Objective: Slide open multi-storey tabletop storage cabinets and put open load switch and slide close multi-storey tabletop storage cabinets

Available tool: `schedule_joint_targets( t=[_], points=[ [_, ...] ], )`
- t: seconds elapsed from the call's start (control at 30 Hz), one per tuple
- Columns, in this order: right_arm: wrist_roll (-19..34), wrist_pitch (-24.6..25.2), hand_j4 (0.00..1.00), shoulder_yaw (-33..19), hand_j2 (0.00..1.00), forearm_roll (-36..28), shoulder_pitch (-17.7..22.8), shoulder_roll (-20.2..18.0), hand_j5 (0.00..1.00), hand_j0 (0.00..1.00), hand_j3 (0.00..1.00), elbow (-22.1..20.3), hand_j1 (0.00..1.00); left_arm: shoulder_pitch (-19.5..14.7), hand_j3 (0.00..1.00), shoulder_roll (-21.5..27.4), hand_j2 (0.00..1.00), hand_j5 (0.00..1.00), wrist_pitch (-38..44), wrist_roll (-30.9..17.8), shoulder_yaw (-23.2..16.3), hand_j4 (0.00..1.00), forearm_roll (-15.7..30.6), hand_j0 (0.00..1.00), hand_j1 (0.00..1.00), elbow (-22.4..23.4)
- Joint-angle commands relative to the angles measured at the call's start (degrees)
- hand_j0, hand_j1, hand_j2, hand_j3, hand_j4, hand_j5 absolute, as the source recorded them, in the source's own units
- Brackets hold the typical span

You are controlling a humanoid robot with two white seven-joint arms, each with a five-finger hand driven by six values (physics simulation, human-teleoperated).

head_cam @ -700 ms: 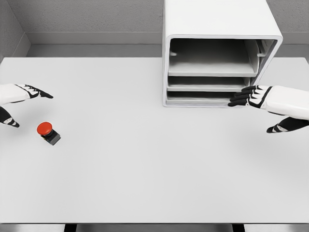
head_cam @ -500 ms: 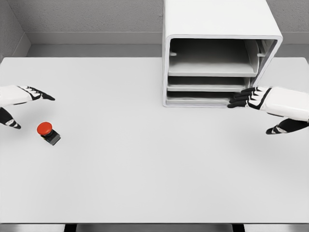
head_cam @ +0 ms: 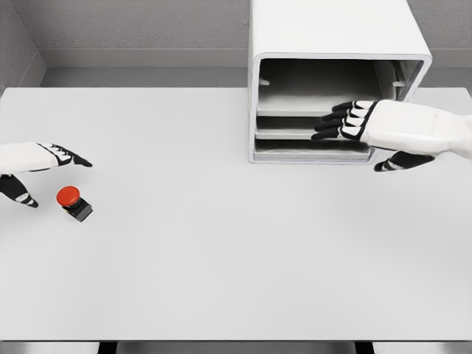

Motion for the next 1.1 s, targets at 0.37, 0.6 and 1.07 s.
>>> schedule_joint_targets(
  t=[0.37, 0.6, 1.07],
  points=[
    [0.0, 11.0, 1.0, 8.8, 1.0, 0.3, -7.0, 6.9, 1.0, 1.0, 1.0, 8.2, 1.0, 0.0, 1.0, 0.1, 1.0, 1.0, 0.1, 0.0, -0.4, 1.0, 0.3, 1.0, 1.0, -0.1],
    [0.0, 16.1, 1.0, 9.6, 1.0, 0.2, -8.8, 8.9, 1.0, 1.0, 1.0, 10.1, 1.0, 0.0, 1.0, 0.0, 1.0, 1.0, 0.1, 0.0, -0.4, 1.0, 0.3, 1.0, 1.0, -0.1],
    [0.0, 19.8, 1.0, 15.2, 1.0, 0.4, -12.3, 12.2, 1.0, 1.0, 1.0, 14.4, 1.0, 0.0, 1.0, 0.0, 1.0, 1.0, 0.1, 0.0, -0.4, 1.0, 0.3, 1.0, 1.0, -0.1]
  ],
)
